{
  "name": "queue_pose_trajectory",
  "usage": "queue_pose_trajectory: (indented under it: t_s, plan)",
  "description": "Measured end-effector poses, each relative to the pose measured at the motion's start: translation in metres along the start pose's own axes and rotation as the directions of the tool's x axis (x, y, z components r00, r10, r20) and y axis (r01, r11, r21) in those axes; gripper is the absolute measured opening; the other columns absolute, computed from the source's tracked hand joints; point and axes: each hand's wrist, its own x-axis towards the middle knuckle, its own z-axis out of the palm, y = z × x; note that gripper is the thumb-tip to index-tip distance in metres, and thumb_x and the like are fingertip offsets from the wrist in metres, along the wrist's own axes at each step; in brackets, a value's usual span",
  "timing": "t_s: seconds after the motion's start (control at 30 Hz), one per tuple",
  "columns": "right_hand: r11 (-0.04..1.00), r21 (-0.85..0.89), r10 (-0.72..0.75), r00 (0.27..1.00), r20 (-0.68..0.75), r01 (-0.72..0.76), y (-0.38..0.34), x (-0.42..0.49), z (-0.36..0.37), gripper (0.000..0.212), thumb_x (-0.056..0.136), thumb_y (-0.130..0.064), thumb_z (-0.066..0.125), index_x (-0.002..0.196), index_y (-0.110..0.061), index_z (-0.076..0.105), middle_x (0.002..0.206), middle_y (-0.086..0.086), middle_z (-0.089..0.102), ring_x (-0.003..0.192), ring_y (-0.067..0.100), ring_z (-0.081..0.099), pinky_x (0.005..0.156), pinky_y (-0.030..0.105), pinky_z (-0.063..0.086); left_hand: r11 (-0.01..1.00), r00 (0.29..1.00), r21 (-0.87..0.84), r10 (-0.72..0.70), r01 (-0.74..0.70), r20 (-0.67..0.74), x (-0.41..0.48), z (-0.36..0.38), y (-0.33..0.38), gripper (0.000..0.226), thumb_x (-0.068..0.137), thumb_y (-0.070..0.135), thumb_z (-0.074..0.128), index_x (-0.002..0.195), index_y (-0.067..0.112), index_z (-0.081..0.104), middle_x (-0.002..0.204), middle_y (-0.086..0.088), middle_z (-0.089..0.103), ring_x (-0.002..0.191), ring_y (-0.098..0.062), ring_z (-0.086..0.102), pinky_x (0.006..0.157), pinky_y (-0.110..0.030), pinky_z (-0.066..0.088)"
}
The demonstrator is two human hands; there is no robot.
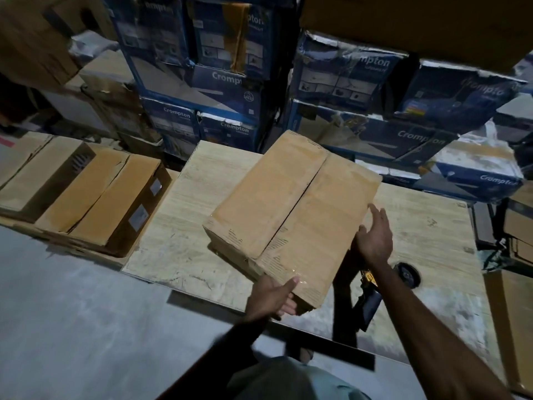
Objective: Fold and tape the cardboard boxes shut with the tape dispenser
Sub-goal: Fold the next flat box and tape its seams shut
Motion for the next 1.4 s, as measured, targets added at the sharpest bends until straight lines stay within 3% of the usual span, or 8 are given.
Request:
queue_pose_trajectory:
  t_s: [0.2,0.33,0.4,0.5,0.7,1.2,1.33,1.4]
  plan:
    - [0.845,0.478,0.227,0.970,0.086,-0.241,-0.031,-0.073,-0.012,0.063,0.103,-0.042,0.060,0.158,-0.025,0.037,0.161,0.007,0.042,0.140,0.031,0.048,0.105,0.039,0.040,0.967,0.984,0.185,0.177,-0.177,0.019,-0.001,-0.016,0.014,0.053,0.090,0.058,0.071,0.070,0.010,0.072,0.062,-0.007,0.073,0.057,-0.022,0.072,0.055,-0.032,0.057]
    - [0.977,0.207,-0.101,0.971,0.216,0.055,-0.043,-0.132,-0.012,0.101,0.083,-0.066,0.074,0.162,-0.044,0.015,0.173,-0.012,-0.004,0.158,0.024,0.011,0.115,0.049,0.028,0.582,0.682,0.749,0.689,-0.318,-0.245,0.007,-0.073,0.038,0.046,0.078,0.068,0.076,0.109,0.035,0.068,0.109,0.015,0.071,0.098,-0.006,0.065,0.085,-0.033,0.055]
    - [0.971,0.027,-0.230,0.898,0.374,0.238,-0.047,-0.155,-0.011,0.116,0.072,-0.083,0.070,0.160,-0.054,0.000,0.167,-0.018,-0.028,0.157,0.032,-0.011,0.115,0.060,0.025,0.346,0.733,0.904,0.678,-0.249,-0.057,0.028,-0.111,0.045,0.096,0.066,0.080,0.075,0.149,0.044,0.042,0.161,0.007,0.038,0.145,-0.019,0.038,0.115,-0.051,0.036]
    - [0.925,-0.148,-0.239,0.839,0.488,0.350,-0.037,-0.167,-0.002,0.116,0.071,-0.086,0.066,0.160,-0.053,0.000,0.162,-0.014,-0.039,0.153,0.049,-0.015,0.111,0.072,0.032,0.161,0.819,0.959,0.564,-0.235,0.106,0.054,-0.148,0.041,0.120,0.062,0.085,0.073,0.160,0.053,0.012,0.173,0.004,-0.012,0.159,-0.029,-0.003,0.121,-0.069,0.014]
    - [0.929,-0.045,-0.286,0.788,0.545,0.368,-0.009,-0.134,0.002,0.115,0.070,-0.069,0.081,0.157,-0.060,0.006,0.162,-0.022,-0.037,0.155,0.048,0.008,0.110,0.065,0.041,0.350,0.758,0.887,0.652,-0.301,0.000,0.071,-0.134,0.021,0.103,0.067,0.099,0.049,0.157,0.052,0.032,0.174,0.004,0.007,0.158,-0.032,0.008,0.108,-0.070,0.040]
    - [0.869,-0.051,-0.401,0.761,0.511,0.492,0.015,-0.057,-0.010,0.107,0.068,-0.092,0.059,0.157,-0.059,0.010,0.167,-0.023,-0.023,0.155,0.042,0.016,0.109,0.066,0.041,0.477,0.677,0.769,0.731,-0.425,-0.079,0.099,-0.081,0.018,0.096,0.077,0.091,0.050,0.159,0.051,0.024,0.174,0.005,-0.006,0.158,-0.027,-0.016,0.118,-0.071,0.024]
    - [0.944,0.262,-0.263,0.936,0.234,0.200,0.022,-0.080,-0.017,0.083,0.083,-0.073,0.066,0.155,-0.046,0.034,0.171,-0.017,0.009,0.154,0.013,0.022,0.117,0.046,0.029,0.507,0.732,0.775,0.676,-0.376,-0.087,0.092,-0.079,0.023,0.102,0.072,0.092,0.054,0.160,0.048,0.027,0.174,0.003,-0.006,0.159,-0.027,-0.015,0.118,-0.071,0.014]
    - [0.903,0.430,0.048,0.997,-0.056,-0.019,0.033,-0.102,-0.019,0.066,0.091,-0.055,0.072,0.147,-0.033,0.047,0.159,-0.004,0.038,0.143,0.019,0.042,0.113,0.045,0.041,0.515,0.748,0.779,0.658,-0.358,-0.091,0.086,-0.077,0.024,0.099,0.073,0.085,0.058,0.159,0.045,0.031,0.175,0.001,-0.001,0.160,-0.028,-0.009,0.117,-0.073,0.010]
